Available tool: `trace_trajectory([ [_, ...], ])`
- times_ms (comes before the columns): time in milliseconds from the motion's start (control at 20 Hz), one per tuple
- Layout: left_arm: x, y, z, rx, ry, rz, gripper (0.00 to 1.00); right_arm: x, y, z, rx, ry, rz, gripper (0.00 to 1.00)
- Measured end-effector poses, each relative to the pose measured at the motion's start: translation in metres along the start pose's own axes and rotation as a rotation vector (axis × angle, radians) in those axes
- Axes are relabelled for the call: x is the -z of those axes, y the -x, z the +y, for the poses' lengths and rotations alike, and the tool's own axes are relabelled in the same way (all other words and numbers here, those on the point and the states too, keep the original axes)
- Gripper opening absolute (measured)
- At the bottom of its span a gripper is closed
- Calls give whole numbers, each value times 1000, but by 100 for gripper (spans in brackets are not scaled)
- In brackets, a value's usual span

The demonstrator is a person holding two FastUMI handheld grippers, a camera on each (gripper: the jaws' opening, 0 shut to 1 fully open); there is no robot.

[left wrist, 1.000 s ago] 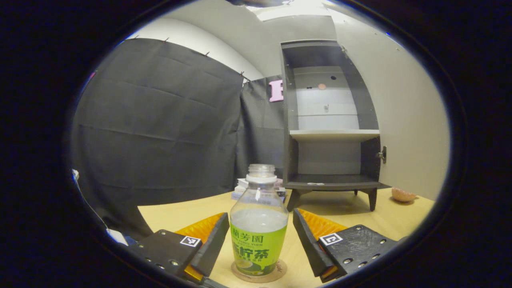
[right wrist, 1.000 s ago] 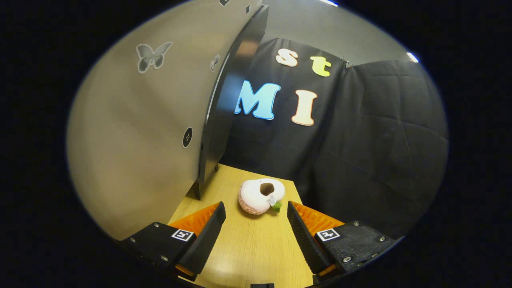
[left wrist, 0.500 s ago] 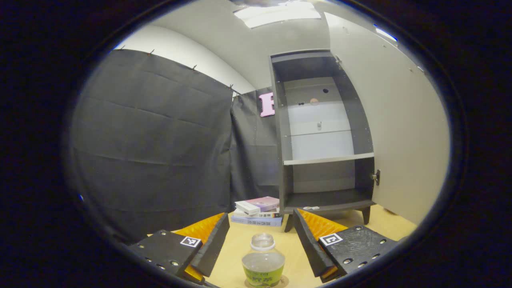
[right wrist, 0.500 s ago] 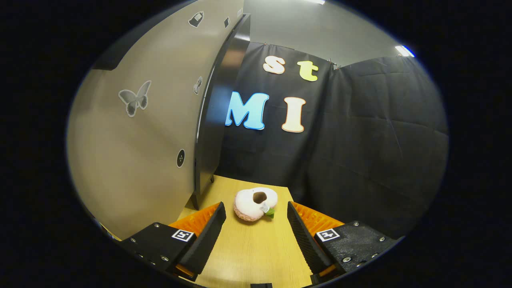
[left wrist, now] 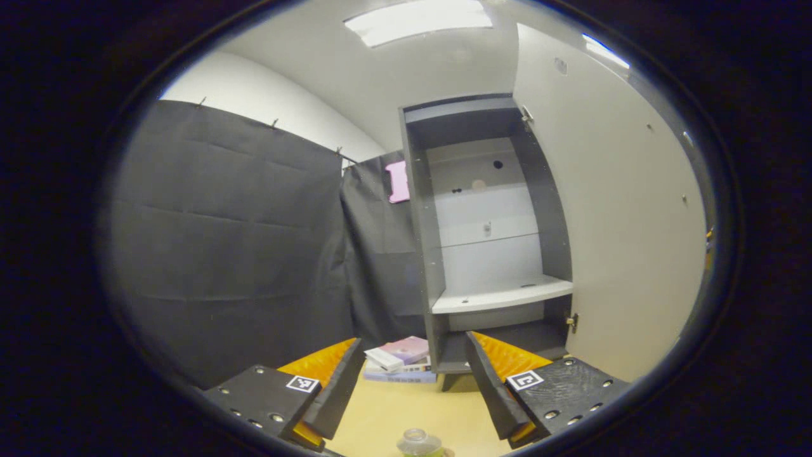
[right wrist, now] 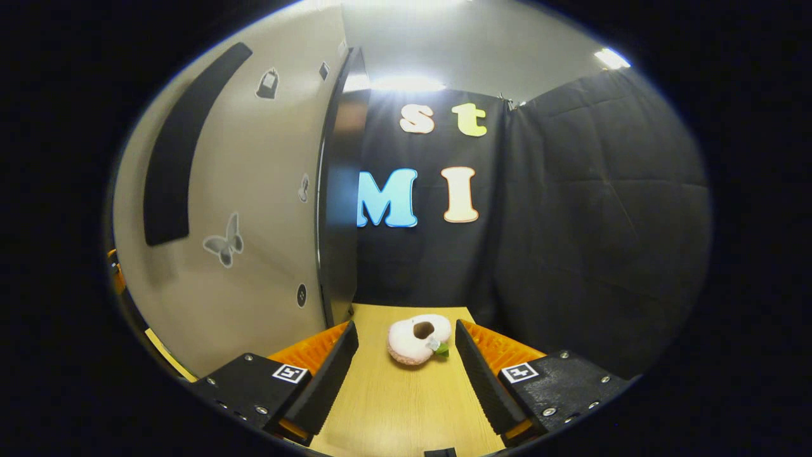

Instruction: Open the cabinet door with the right hand, grasp the bottle in the cabinet with the left hand and place it on the coaster, then close the cabinet door with the right hand.

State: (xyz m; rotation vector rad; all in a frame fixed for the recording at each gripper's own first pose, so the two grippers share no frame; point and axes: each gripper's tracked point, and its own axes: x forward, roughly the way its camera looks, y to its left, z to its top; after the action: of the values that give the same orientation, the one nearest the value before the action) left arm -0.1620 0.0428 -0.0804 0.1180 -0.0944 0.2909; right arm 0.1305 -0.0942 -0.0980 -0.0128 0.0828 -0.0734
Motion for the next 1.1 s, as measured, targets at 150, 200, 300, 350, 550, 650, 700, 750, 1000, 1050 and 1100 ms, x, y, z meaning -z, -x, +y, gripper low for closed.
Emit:
trace_trajectory([
  [150, -26, -5, -9, 49, -38, -1, 95, -29, 20, 19, -55, -58, -32, 95],
  [200, -35, -3, -8, 52, -65, -9, 91, -39, 25, 25, -72, -67, -40, 94],
  [300, -48, -2, -13, 45, -52, -3, 91, -63, 34, 32, -107, -91, -82, 95],
  [350, -53, 0, -15, 38, -14, 17, 95, -74, 37, 31, -113, -100, -108, 95],
  [550, -86, 9, -9, 5, 63, 15, 91, -99, 45, 42, -187, -110, -162, 95],
  [650, -96, 12, -10, 9, 59, 6, 91, -87, 50, 55, -244, -84, -137, 94],
  [700, -97, 12, -12, 16, 55, 9, 99, -81, 54, 53, -240, -58, -119, 95],
  [750, -100, 11, -12, 28, 51, 5, 99, -80, 57, 55, -239, -44, -114, 92],
  [1000, -97, -6, -16, 108, 59, 4, 99, -81, 62, 64, -223, -53, -79, 90],
  [1050, -97, -11, -14, 115, 64, 0, 91, -82, 61, 68, -231, -64, -71, 90],
  [1100, -95, -17, -10, 120, 65, -1, 99, -83, 60, 73, -239, -69, -66, 90],
])
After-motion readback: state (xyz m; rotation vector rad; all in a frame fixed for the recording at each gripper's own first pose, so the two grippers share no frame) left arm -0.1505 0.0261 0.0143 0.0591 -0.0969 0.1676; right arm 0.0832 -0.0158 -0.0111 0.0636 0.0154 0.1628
